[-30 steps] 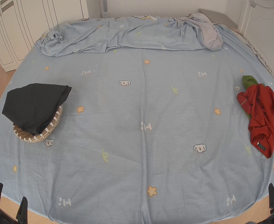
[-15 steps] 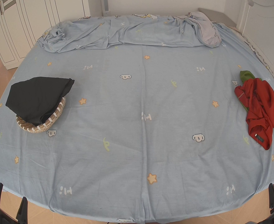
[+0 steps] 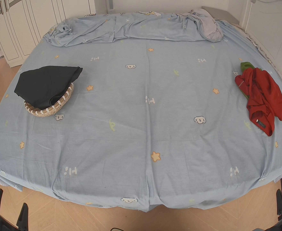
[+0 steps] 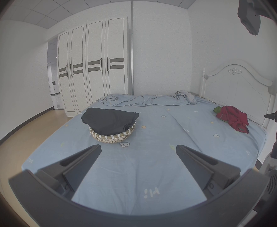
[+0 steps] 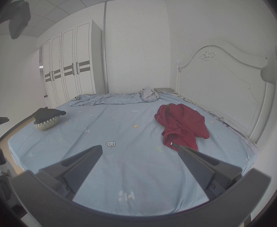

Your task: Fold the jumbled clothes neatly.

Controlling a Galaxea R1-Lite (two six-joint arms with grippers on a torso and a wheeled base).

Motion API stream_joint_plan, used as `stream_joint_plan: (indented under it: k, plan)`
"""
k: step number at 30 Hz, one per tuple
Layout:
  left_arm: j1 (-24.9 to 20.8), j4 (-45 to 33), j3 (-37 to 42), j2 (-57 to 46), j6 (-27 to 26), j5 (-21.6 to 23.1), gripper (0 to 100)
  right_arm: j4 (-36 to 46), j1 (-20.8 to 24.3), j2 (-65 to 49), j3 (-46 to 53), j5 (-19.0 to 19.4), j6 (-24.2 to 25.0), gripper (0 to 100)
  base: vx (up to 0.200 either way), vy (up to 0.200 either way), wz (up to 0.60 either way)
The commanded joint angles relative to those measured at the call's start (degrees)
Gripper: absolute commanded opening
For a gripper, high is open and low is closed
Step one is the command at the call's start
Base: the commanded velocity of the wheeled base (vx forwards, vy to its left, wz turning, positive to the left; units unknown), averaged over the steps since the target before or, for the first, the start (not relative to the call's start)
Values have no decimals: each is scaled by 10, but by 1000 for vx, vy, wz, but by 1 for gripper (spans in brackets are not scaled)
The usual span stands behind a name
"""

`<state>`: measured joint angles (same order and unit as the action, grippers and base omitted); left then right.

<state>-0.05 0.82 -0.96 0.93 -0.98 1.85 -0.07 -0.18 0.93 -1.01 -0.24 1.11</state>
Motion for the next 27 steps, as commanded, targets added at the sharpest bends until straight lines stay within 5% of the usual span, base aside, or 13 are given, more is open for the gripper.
stream_joint_plan:
  k: [1,27]
  plan:
    - [0,1,10,-9,0,0,100,0,0,-9,10,-1,0,100,0,0,0]
    - [0,1,10,-9,0,0,100,0,0,-9,10,-1,1,100,0,0,0]
